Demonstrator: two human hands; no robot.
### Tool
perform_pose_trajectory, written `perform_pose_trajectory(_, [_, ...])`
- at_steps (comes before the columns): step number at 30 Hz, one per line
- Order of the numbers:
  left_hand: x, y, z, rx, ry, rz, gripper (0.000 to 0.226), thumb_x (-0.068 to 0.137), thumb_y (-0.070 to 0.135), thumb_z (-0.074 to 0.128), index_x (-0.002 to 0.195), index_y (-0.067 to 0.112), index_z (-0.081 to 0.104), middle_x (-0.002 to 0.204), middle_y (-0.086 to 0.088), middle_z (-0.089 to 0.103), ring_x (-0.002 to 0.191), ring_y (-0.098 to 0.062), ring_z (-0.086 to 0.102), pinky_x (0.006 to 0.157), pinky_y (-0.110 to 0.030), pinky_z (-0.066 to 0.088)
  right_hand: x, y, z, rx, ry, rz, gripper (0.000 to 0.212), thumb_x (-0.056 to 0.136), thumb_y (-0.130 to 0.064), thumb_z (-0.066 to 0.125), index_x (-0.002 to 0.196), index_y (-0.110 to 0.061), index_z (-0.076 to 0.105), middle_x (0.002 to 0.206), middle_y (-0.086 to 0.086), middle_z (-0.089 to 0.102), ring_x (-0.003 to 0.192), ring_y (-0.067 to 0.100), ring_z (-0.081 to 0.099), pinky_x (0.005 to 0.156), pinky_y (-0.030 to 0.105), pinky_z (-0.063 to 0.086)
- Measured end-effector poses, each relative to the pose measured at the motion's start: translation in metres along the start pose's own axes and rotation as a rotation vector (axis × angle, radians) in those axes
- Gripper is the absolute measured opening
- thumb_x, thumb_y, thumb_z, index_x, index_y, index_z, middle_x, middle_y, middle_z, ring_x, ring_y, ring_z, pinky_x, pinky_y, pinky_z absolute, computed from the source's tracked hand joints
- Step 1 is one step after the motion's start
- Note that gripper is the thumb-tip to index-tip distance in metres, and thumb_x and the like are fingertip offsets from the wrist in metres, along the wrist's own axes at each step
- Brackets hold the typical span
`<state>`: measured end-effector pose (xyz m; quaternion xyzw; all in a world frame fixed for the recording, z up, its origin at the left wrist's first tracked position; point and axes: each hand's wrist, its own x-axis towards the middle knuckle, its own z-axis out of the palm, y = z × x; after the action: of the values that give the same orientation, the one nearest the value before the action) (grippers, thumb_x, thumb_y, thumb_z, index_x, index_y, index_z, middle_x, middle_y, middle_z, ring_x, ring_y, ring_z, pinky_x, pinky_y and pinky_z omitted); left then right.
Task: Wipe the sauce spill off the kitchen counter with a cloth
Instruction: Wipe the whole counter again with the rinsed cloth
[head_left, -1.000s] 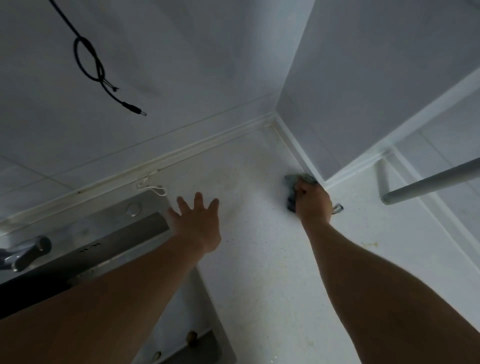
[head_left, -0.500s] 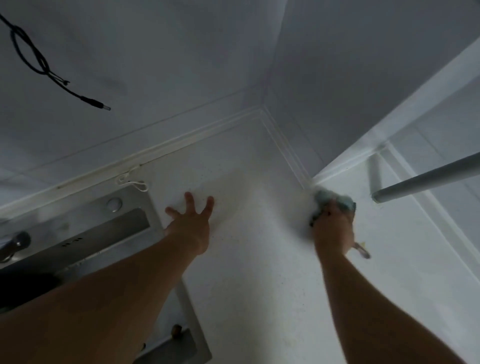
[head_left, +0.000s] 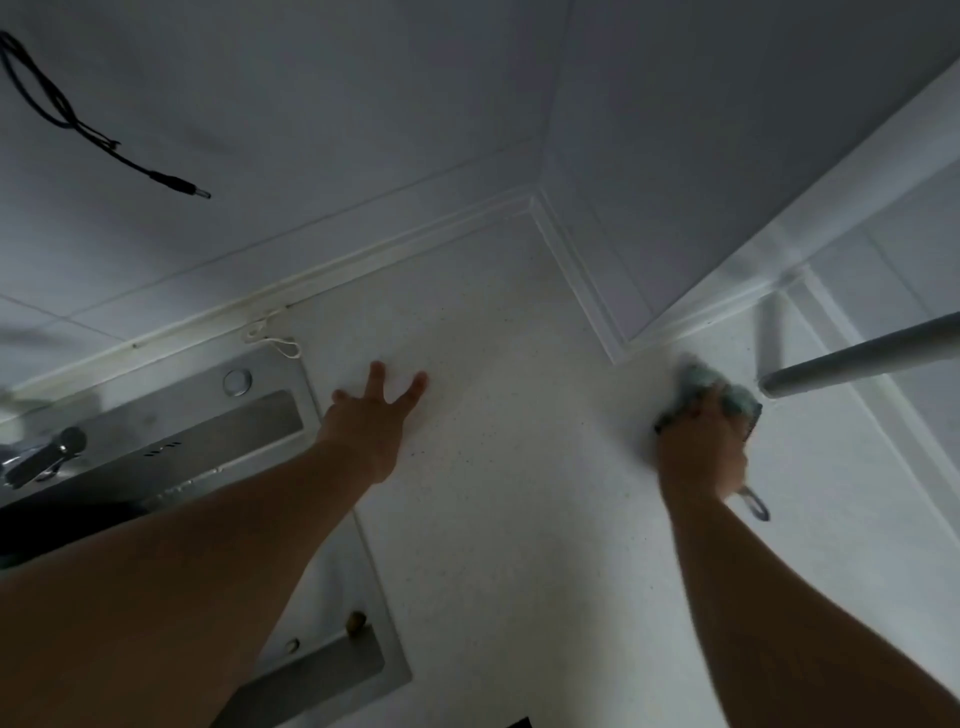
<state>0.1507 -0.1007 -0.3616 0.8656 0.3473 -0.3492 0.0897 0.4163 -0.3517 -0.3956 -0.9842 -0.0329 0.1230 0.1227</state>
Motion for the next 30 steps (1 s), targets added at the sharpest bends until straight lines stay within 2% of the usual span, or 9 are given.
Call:
perform_pose_trajectory(2, [0.000, -0.001, 0.000, 0.001, 0.019, -0.006, 0.115, 0.093, 0.013, 0.068, 0.153, 0.057, -0.019, 0.170, -0.009, -0.018, 0.145, -0.055, 0.028, 0.107, -0.055, 0.048, -0.047, -0.030, 0.020, 0.056, -0.091, -0.183, 0.055, 0.096, -0.016, 0.048, 0.150, -0.024, 0.042, 0.141, 0.018, 0.046, 0.108, 0.044, 0.062, 0.083, 0.045, 0.050])
perform_pose_trajectory(5, [0.001, -0.002, -0.002, 0.025, 0.033, -0.019, 0.114, 0.092, 0.019, 0.070, 0.153, 0.057, -0.018, 0.170, -0.009, -0.015, 0.140, -0.053, 0.035, 0.107, -0.054, 0.048, -0.162, -0.060, 0.062, -0.007, -0.386, -0.857, 0.040, 0.097, -0.026, 0.046, 0.135, -0.037, 0.047, 0.119, 0.005, 0.058, 0.090, 0.033, 0.067, 0.067, 0.034, 0.047])
perform_pose_trajectory(8, [0.002, -0.004, -0.002, 0.016, 0.013, -0.020, 0.114, 0.092, 0.022, 0.072, 0.154, 0.056, -0.017, 0.170, -0.009, -0.015, 0.141, -0.055, 0.033, 0.109, -0.055, 0.045, -0.180, -0.057, 0.062, -0.024, -0.646, -1.390, 0.039, 0.094, -0.043, 0.059, 0.132, -0.042, 0.057, 0.119, -0.004, 0.070, 0.098, 0.026, 0.073, 0.081, 0.043, 0.062])
perform_pose_trajectory(12, [0.003, -0.004, -0.005, 0.059, 0.058, 0.007, 0.111, 0.092, 0.022, 0.071, 0.157, 0.053, -0.013, 0.171, -0.013, -0.009, 0.138, -0.047, 0.044, 0.111, -0.049, 0.042, -0.064, -0.061, 0.042, -0.164, -0.122, -0.972, 0.033, 0.098, -0.044, 0.041, 0.121, -0.044, 0.065, 0.117, -0.004, 0.073, 0.111, 0.030, 0.068, 0.111, 0.046, 0.041])
perform_pose_trajectory(15, [0.002, -0.008, -0.007, 0.100, 0.056, 0.033, 0.111, 0.090, 0.023, 0.072, 0.158, 0.052, -0.011, 0.170, -0.015, -0.006, 0.127, -0.040, 0.055, 0.102, -0.044, 0.049, -0.086, -0.069, 0.043, 0.015, 0.055, -0.445, 0.024, 0.109, -0.044, 0.041, 0.116, -0.036, 0.062, 0.113, -0.004, 0.066, 0.108, 0.033, 0.067, 0.097, 0.043, 0.046])
perform_pose_trajectory(20, [0.001, -0.010, -0.014, 0.155, 0.048, 0.070, 0.110, 0.092, 0.027, 0.072, 0.159, 0.047, -0.013, 0.169, -0.018, -0.004, 0.116, -0.034, 0.060, 0.089, -0.039, 0.051, -0.273, -0.039, 0.082, -0.087, -0.429, -1.118, 0.053, 0.096, -0.040, 0.048, 0.148, -0.044, 0.043, 0.129, 0.003, 0.059, 0.083, 0.024, 0.072, 0.063, 0.040, 0.064])
perform_pose_trajectory(23, [-0.002, -0.007, -0.017, 0.165, 0.044, 0.064, 0.109, 0.092, 0.025, 0.071, 0.160, 0.045, -0.012, 0.168, -0.020, -0.005, 0.113, -0.034, 0.061, 0.081, -0.039, 0.050, -0.224, -0.017, 0.063, -0.001, -0.516, -1.326, 0.043, 0.100, -0.043, 0.043, 0.141, -0.045, 0.056, 0.132, -0.007, 0.064, 0.096, 0.015, 0.072, 0.090, 0.054, 0.062])
perform_pose_trajectory(26, [-0.003, -0.007, -0.018, 0.179, 0.047, 0.062, 0.110, 0.091, 0.028, 0.074, 0.161, 0.044, -0.010, 0.168, -0.020, -0.004, 0.113, -0.033, 0.062, 0.077, -0.037, 0.047, -0.135, -0.020, 0.038, 0.071, -0.182, -0.912, 0.023, 0.101, -0.035, 0.058, 0.114, -0.045, 0.074, 0.099, -0.008, 0.078, 0.092, 0.009, 0.074, 0.108, 0.054, 0.046])
perform_pose_trajectory(30, [-0.007, -0.007, -0.015, 0.132, 0.053, 0.047, 0.110, 0.090, 0.024, 0.075, 0.162, 0.041, -0.007, 0.169, -0.019, -0.002, 0.122, -0.036, 0.058, 0.089, -0.041, 0.052, -0.174, -0.035, 0.050, 0.031, 0.011, -0.379, 0.024, 0.104, -0.057, 0.040, 0.120, -0.065, 0.055, 0.106, -0.010, 0.072, 0.096, 0.032, 0.071, 0.075, 0.032, 0.050])
